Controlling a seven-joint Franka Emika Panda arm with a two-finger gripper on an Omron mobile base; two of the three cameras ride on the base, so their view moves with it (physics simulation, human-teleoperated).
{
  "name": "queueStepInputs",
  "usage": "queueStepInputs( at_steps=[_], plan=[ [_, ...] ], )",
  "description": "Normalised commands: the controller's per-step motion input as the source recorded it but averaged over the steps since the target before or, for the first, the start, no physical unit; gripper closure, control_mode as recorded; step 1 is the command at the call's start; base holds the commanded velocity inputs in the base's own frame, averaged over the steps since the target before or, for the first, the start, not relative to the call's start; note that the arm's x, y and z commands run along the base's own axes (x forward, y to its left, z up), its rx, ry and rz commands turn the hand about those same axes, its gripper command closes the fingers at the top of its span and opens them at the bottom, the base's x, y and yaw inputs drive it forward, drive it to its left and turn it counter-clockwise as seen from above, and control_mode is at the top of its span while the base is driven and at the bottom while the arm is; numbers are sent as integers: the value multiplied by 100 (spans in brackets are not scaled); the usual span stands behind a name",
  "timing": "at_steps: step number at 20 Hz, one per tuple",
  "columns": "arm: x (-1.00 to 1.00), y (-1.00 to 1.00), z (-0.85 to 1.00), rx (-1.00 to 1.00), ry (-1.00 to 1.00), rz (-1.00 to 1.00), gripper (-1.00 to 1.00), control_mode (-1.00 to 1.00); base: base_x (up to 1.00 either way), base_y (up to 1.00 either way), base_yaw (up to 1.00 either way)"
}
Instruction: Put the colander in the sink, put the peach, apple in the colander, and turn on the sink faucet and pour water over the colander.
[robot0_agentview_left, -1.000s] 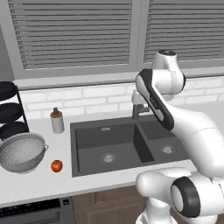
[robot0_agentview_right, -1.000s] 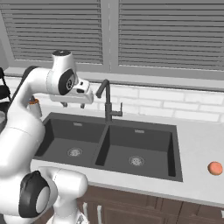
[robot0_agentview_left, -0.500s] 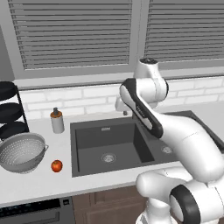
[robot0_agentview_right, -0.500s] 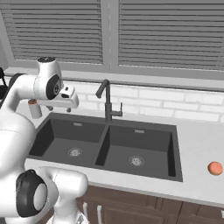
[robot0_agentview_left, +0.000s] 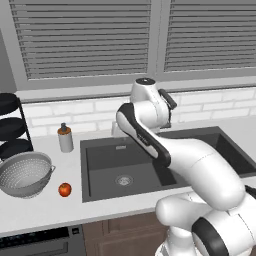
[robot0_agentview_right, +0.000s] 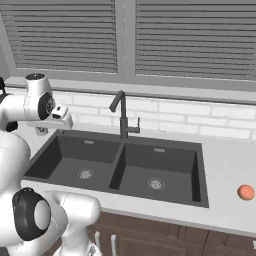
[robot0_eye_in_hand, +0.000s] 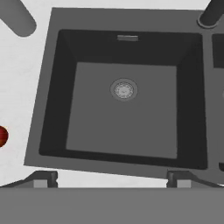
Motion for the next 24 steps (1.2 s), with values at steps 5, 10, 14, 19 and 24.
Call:
queueStepInputs(
  at_steps=[5,10,14,19,24],
  plan=[
    [-1,77,-28,1,14,0,-100,-100,0,0,0],
    [0,83,-25,0,8,0,-100,-100,0,0,0],
    [0,84,-23,0,3,-1,-100,-100,0,0,0],
    [0,61,-23,0,0,1,-100,-100,0,0,0],
    [6,56,-25,3,0,3,-100,-100,0,0,0]
  ],
)
